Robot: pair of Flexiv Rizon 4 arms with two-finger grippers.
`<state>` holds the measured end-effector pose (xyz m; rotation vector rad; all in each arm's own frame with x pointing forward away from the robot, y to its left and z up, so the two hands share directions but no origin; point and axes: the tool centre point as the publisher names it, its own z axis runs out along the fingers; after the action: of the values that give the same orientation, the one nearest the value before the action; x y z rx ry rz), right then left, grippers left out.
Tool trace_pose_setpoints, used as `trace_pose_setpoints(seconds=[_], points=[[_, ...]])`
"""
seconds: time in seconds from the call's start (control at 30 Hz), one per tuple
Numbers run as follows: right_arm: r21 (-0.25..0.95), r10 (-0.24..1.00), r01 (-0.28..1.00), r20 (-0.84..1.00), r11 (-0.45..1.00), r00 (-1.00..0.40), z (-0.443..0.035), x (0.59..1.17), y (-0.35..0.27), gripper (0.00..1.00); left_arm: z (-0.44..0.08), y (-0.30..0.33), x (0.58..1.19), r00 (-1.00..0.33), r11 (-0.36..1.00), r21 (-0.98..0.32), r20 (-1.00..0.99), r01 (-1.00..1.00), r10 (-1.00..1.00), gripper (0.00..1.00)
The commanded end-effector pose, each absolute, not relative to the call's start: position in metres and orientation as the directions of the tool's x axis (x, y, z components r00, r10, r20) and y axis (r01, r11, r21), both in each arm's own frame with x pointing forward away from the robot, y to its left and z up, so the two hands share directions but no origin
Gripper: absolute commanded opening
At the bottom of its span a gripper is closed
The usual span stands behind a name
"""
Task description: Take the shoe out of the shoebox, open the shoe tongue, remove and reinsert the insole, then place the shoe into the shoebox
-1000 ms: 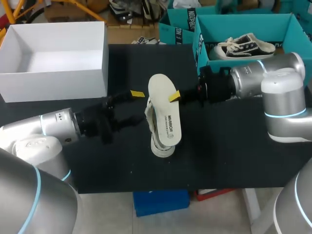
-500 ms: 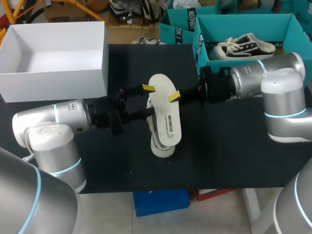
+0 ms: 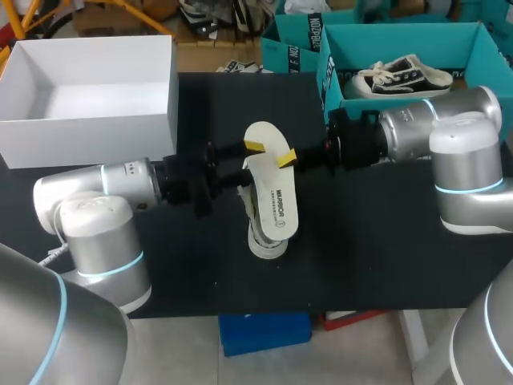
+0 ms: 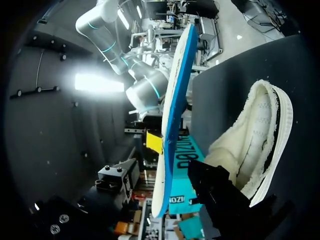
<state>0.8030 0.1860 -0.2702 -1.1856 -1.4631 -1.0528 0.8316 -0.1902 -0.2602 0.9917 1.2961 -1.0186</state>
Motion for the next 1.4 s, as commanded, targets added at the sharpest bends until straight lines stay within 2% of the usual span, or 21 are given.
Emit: trace_pose_setpoints(seconds=[0.03,0.07,0.13,0.17,0.37,0.4,0.43,0.7,1.07,1.4], points=[[0.056,0.174,0.986,0.981,0.16,-0.084,-0.27,0.803,0.187,0.0,-0.262,-0.196,0.834,0.014,0.267,0.006,-0.999,0.964,-0.029,0.36],[0.056,0.174,0.986,0.981,0.16,-0.084,-0.27,0.803,0.187,0.0,-0.262,-0.197,0.834,0.014,0.267,0.006,-0.999,0.964,-0.03,0.33],[0.056,0.174,0.986,0.981,0.16,-0.084,-0.27,0.803,0.187,0.0,-0.263,-0.198,0.835,0.014,0.264,0.006,-0.999,0.965,-0.031,0.15],[0.056,0.174,0.986,0.981,0.16,-0.084,-0.27,0.803,0.187,0.0,-0.263,-0.199,0.835,0.015,0.262,0.006,-0.999,0.965,-0.03,0.0],[0.056,0.174,0.986,0.981,0.16,-0.084,-0.27,0.803,0.187,0.0,-0.263,-0.2,0.835,0.019,0.25,0.011,-0.999,0.968,-0.027,0.0],[0.056,0.174,0.986,0.981,0.16,-0.084,-0.27,0.803,0.187,0.36,-0.263,-0.2,0.835,0.019,0.248,0.012,-0.999,0.969,-0.027,0.0],[0.059,0.172,0.986,0.981,0.157,-0.086,-0.27,0.804,0.187,1.0,-0.263,-0.2,0.834,0.019,0.246,0.012,-0.999,0.969,-0.026,0.0],[0.06,0.207,0.988,0.974,0.14,-0.088,-0.266,0.805,0.18,1.0,-0.263,-0.196,0.828,0.007,0.231,0.004,-1.0,0.973,-0.012,0.0],[0.059,0.311,0.998,0.948,0.036,-0.067,-0.262,0.792,0.153,1.0,-0.269,-0.175,0.801,-0.111,0.242,-0.076,-0.985,0.967,0.134,0.0],[0.09,0.496,0.988,0.868,-0.122,-0.018,-0.251,0.762,0.123,1.0,-0.274,-0.16,0.768,-0.181,0.195,-0.138,-0.957,0.971,0.226,0.0]])
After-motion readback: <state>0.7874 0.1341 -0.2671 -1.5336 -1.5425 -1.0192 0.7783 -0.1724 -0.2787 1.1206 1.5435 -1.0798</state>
